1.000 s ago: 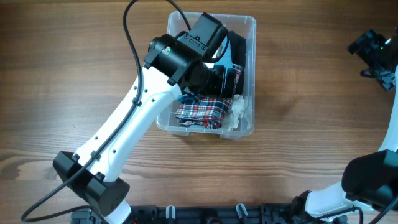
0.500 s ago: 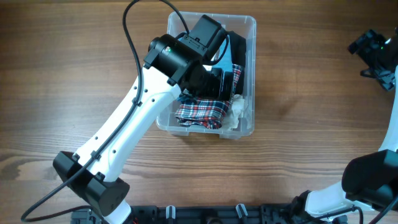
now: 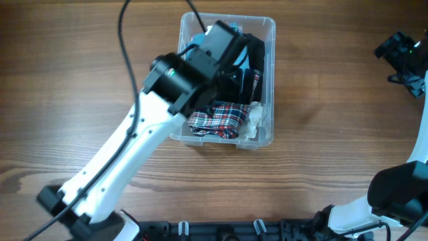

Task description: Pack container

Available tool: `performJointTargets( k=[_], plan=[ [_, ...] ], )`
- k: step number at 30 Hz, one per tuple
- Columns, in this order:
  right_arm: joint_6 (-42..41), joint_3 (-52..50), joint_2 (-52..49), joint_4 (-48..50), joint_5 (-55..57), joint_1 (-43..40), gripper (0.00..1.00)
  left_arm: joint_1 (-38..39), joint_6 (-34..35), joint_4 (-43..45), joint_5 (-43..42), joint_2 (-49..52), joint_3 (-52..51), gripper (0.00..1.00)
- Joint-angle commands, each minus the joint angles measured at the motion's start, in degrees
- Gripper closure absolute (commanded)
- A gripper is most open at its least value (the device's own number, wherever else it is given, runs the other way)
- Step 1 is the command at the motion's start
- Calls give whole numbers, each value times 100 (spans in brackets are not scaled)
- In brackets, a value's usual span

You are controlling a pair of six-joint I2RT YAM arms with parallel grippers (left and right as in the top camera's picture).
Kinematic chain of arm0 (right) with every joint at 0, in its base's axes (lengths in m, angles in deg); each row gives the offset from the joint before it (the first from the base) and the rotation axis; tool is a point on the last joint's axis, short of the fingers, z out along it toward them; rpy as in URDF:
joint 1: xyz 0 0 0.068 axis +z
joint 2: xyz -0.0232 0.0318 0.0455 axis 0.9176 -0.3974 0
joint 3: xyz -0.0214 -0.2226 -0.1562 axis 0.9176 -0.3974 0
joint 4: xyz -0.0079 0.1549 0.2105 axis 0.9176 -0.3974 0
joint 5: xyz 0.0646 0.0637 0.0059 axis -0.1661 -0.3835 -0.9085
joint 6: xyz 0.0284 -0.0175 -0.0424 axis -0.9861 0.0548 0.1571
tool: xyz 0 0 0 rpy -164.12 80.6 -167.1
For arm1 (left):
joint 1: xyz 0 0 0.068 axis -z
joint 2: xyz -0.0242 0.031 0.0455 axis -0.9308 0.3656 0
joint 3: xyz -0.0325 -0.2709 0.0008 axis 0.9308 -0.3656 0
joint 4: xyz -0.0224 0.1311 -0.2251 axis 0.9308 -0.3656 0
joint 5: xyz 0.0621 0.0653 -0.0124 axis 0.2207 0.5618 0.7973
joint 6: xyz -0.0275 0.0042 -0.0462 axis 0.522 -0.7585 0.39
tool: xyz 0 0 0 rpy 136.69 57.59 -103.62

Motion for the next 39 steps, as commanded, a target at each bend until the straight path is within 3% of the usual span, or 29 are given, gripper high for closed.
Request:
performJointTargets(
  k=[1, 8, 16, 27, 39],
  plan=[
    [-74, -24, -42, 22, -55, 9, 0, -282, -7, 643, 208, -664, -1043, 0],
    [-74, -24, -42, 22, -55, 9, 0, -916, 13, 2170, -109, -2221, -3305, 0],
    [-74, -24, -42, 24, -55, 9, 0, -2358, 13, 3716, -986, -4715, -5967, 0],
    [-76, -24, -42, 22, -55, 9, 0, -2946, -11, 4181, -846, -7079, -7350, 0],
    [-74, -24, -42, 22, -52, 9, 0, -3687, -13, 5668, -831, -8179, -8922, 0]
  ],
)
